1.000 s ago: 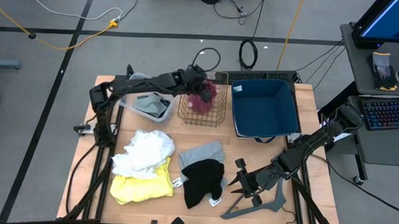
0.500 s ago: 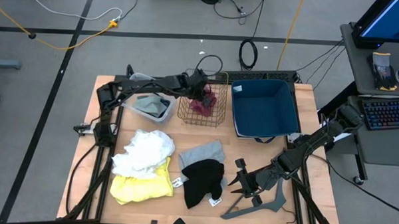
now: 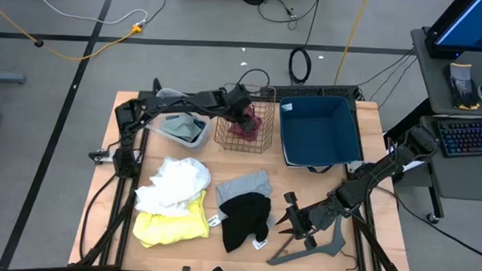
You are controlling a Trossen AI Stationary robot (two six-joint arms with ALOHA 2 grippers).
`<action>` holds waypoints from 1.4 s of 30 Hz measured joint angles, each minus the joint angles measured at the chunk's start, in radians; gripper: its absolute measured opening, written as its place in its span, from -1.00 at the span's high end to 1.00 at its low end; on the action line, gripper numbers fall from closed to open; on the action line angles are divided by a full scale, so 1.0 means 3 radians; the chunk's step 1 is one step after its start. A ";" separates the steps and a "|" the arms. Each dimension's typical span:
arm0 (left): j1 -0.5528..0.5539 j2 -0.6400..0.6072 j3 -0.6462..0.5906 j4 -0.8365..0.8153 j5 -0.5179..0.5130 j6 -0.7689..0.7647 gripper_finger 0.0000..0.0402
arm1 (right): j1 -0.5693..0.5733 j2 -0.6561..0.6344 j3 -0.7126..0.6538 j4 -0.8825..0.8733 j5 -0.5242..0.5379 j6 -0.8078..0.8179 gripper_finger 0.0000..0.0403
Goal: Pick & Place Cloths
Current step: Put the pink shorts into the mesh basket, then put the black shorts into the mesh basket
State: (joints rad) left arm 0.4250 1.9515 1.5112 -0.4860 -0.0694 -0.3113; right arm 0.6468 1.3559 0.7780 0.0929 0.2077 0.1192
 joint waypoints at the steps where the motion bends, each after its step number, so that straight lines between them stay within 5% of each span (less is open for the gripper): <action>1: 0.0001 -0.0040 0.0000 0.0000 0.0046 0.0009 -0.09 | 0.0001 -0.0001 0.0000 0.0000 0.0000 0.0000 0.42; 11: -0.0129 -0.0677 0.0000 -0.0034 0.0325 -0.0025 -0.22 | 0.0000 -0.0001 0.0000 0.0000 0.0000 0.0000 0.42; 19: -0.0808 -0.1066 0.0000 -0.0043 0.0341 0.0402 -0.22 | 0.0001 -0.0001 0.0000 0.0000 0.0000 0.0000 0.42; 30: -0.2010 -0.1065 0.0001 -0.0055 -0.0222 0.1007 -0.22 | 0.0003 -0.0001 0.0000 0.0000 -0.0001 0.0000 0.42; 42: -0.2734 -0.0950 -0.0016 -0.0043 -0.0670 0.0712 -0.22 | 0.0004 -0.0001 0.0000 -0.0001 -0.0001 0.0000 0.42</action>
State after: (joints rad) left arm -0.3951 1.6665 1.5065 -0.4988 -0.2704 -0.0976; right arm 0.6479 1.3556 0.7780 0.0925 0.2073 0.1193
